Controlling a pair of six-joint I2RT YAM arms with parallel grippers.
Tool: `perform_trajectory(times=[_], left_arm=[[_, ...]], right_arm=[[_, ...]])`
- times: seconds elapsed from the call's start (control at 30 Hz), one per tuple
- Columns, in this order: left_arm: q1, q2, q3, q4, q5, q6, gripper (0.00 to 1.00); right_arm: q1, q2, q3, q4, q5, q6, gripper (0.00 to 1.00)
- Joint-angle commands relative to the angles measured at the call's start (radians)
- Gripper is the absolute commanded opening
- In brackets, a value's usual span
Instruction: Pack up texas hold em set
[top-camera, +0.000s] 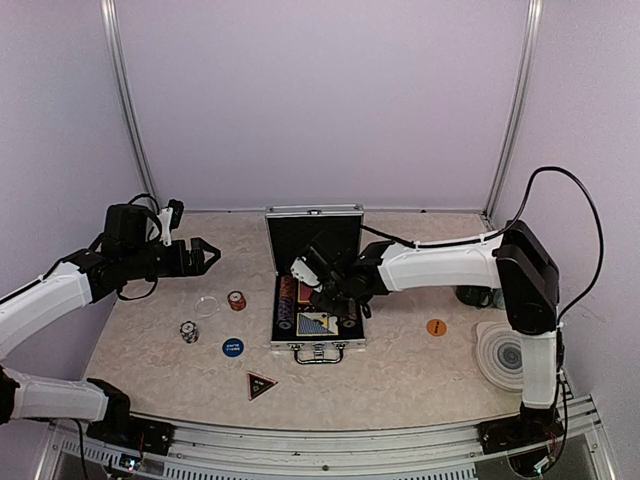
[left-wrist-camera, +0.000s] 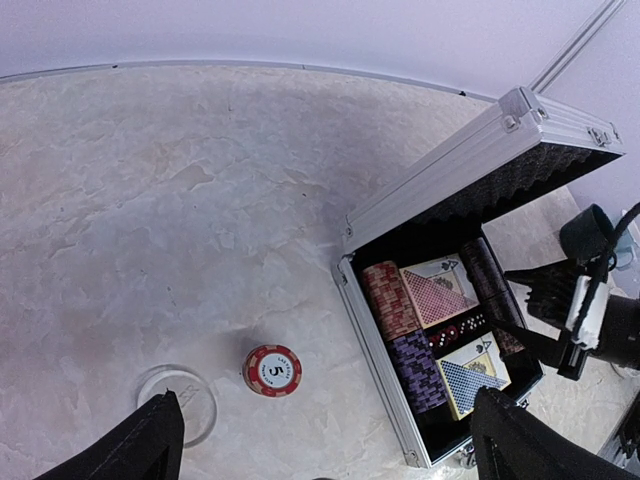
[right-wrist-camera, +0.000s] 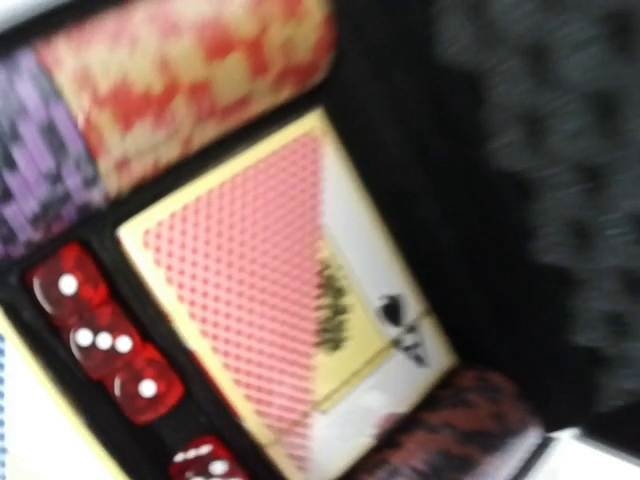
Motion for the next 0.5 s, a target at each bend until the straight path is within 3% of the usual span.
perform_trajectory(times=[0.0,0.47], left_arm=[[0.007,0.001,0.010,0.012,0.006,0.006,0.99],[0.008,-0.001,0.009,0.013,0.009,0.007,0.99]], right_arm=[[-0.004,-0.080,-0.012,-0.012,-0.041,0.016,0.47],[-0.002,0.019,-0.046,-0.068,-0.165,0.035,0.46]])
